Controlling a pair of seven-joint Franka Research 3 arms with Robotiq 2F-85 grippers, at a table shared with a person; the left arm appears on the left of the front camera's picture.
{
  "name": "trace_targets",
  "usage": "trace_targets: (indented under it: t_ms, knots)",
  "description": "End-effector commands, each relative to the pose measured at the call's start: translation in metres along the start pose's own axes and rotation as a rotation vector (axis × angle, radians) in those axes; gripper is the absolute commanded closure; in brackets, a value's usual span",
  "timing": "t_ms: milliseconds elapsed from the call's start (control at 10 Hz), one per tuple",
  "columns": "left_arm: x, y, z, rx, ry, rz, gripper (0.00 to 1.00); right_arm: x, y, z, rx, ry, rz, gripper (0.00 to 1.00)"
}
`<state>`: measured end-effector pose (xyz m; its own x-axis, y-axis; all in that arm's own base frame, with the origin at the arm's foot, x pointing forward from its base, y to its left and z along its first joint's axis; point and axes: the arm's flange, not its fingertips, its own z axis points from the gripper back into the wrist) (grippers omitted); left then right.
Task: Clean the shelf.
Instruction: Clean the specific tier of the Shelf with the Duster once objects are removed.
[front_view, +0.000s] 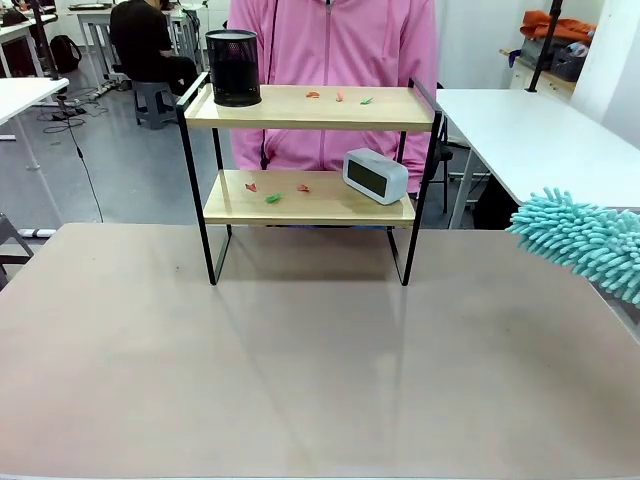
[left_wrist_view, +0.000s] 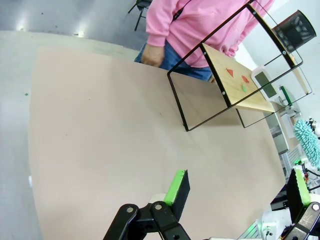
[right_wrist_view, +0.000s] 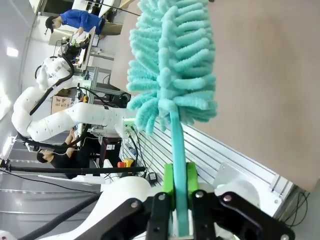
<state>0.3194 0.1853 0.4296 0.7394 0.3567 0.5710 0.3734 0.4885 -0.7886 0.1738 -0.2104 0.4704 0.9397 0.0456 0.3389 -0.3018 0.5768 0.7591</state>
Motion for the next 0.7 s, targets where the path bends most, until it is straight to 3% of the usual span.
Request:
trace_targets:
  t_ms: [0, 600]
  knots:
    - [-0.0003, 0.0006, -0.0019, -0.016, -0.016, -0.023, 0.00, 0.0007, 0.0052, 0.0040, 0.016, -0.022, -0.019, 1.00]
    - [-0.0003, 0.0006, -0.0019, -0.016, -0.016, -0.023, 0.00, 0.0007, 0.0052, 0.0040, 0.016, -0.022, -0.019, 1.00]
